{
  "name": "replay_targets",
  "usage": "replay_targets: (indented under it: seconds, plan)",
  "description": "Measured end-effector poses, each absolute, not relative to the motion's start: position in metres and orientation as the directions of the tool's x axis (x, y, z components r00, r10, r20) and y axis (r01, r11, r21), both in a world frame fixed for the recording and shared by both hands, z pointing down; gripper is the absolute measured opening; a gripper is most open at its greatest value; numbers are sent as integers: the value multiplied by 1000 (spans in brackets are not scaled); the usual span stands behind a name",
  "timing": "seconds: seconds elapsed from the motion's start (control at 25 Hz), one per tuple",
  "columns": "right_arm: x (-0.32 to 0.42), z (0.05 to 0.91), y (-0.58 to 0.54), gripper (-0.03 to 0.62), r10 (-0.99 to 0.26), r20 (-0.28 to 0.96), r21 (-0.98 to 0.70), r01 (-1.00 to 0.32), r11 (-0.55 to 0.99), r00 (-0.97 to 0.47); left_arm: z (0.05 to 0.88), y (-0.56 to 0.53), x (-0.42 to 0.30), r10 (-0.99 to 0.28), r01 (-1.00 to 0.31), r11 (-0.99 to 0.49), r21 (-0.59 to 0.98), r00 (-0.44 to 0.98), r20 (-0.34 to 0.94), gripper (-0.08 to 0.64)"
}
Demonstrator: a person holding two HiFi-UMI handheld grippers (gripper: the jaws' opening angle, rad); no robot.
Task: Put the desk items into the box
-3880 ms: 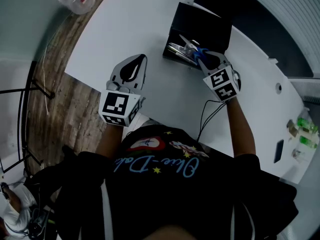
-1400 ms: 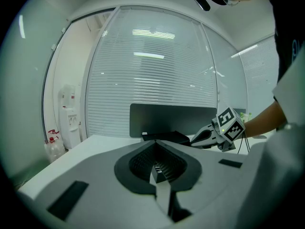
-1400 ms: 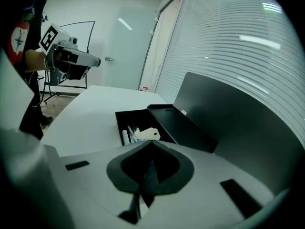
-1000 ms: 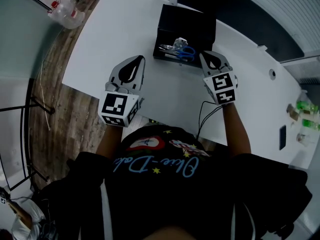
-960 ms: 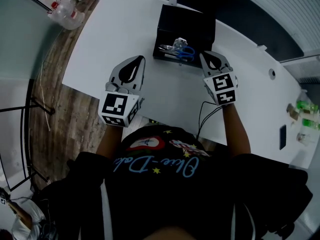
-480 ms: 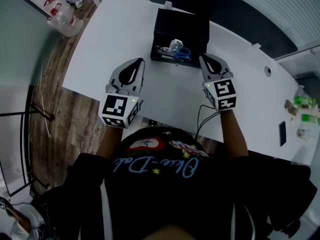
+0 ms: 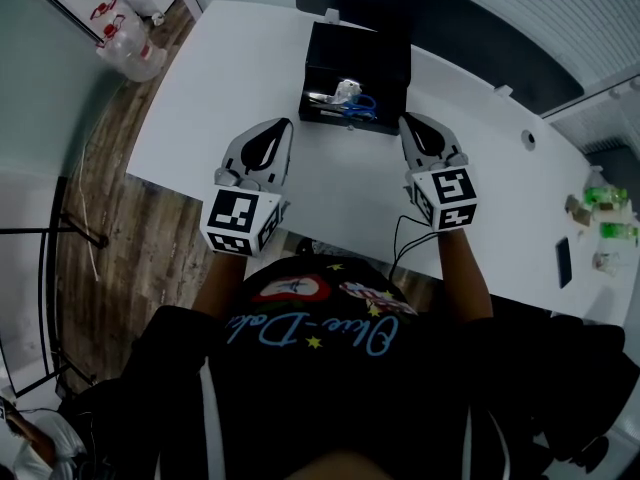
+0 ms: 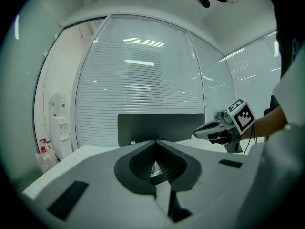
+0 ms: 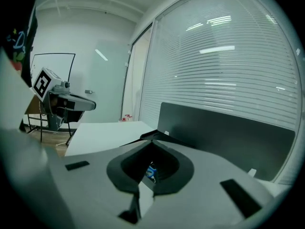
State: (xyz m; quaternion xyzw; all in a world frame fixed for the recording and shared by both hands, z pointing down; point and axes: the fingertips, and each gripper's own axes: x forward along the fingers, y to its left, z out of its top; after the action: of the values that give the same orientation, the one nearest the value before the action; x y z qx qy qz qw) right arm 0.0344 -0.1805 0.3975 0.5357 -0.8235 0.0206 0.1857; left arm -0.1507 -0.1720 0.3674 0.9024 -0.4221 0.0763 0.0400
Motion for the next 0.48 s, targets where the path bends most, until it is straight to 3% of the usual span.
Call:
replay_targets:
  seconds: [0.48]
  plan:
    - [40, 391, -140, 8, -895, 291, 126, -913, 387, -339, 368, -137, -149, -746, -756, -655, -2, 645, 164, 8]
